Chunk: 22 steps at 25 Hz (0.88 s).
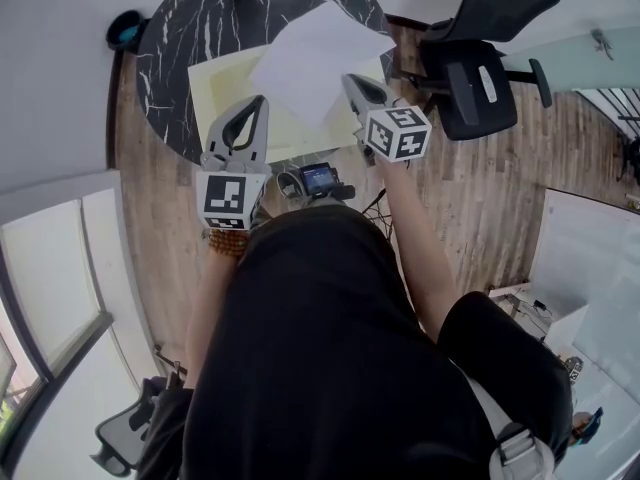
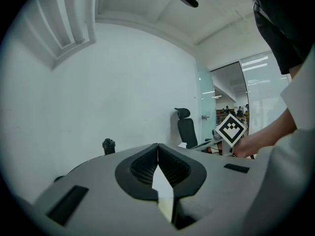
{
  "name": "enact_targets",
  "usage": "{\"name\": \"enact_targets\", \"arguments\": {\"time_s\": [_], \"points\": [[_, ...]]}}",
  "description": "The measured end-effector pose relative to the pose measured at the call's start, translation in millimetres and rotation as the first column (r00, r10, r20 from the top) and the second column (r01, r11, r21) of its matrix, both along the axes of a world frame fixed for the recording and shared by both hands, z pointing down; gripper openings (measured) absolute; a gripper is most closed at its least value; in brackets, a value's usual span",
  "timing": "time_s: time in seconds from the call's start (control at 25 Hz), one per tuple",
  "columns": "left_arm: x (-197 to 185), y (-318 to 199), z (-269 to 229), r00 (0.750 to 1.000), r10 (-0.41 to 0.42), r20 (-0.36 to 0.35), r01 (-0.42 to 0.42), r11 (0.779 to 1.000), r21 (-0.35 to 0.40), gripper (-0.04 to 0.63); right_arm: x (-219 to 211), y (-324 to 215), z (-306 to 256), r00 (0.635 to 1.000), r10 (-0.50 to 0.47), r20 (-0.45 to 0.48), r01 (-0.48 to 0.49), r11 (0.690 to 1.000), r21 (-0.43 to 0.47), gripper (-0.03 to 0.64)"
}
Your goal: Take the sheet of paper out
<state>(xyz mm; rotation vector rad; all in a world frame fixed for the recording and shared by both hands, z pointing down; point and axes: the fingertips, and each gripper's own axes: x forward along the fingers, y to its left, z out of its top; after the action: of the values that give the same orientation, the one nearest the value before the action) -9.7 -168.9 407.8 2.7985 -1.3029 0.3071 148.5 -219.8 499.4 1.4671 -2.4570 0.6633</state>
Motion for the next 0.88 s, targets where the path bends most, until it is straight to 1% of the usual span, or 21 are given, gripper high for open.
{"name": "enact_targets", "arguments": {"time_s": [0.24,0.48,0.68,0.88], "points": [[-2.0,0.1,-4.1,1.000,-0.022,-0.001,0.022,1.000,0.008,0.000,-5.1,0.6,-29.4,1.000,-0.012,0.013,0.011,0.998,0.068,-0.003],[0.3,-0.4,-15.8,1.000,-0.027,0.004,0.027,0.999,0.037,0.000,-9.7,-0.9,-59.2,1.000,-0.029,0.008,0.027,0.990,0.140,-0.003],[3.7,1.1,-23.2,1.000,-0.023,0.005,0.023,0.998,0.054,0.000,-12.6,-2.2,-87.5,1.000,-0.025,0.005,0.023,0.976,0.216,-0.003],[4.2,4.5,-34.5,1.000,-0.020,-0.004,0.020,0.997,0.075,0.000,-17.2,0.2,-116.1,1.000,-0.006,-0.013,0.010,0.953,0.302,-0.003]]}}
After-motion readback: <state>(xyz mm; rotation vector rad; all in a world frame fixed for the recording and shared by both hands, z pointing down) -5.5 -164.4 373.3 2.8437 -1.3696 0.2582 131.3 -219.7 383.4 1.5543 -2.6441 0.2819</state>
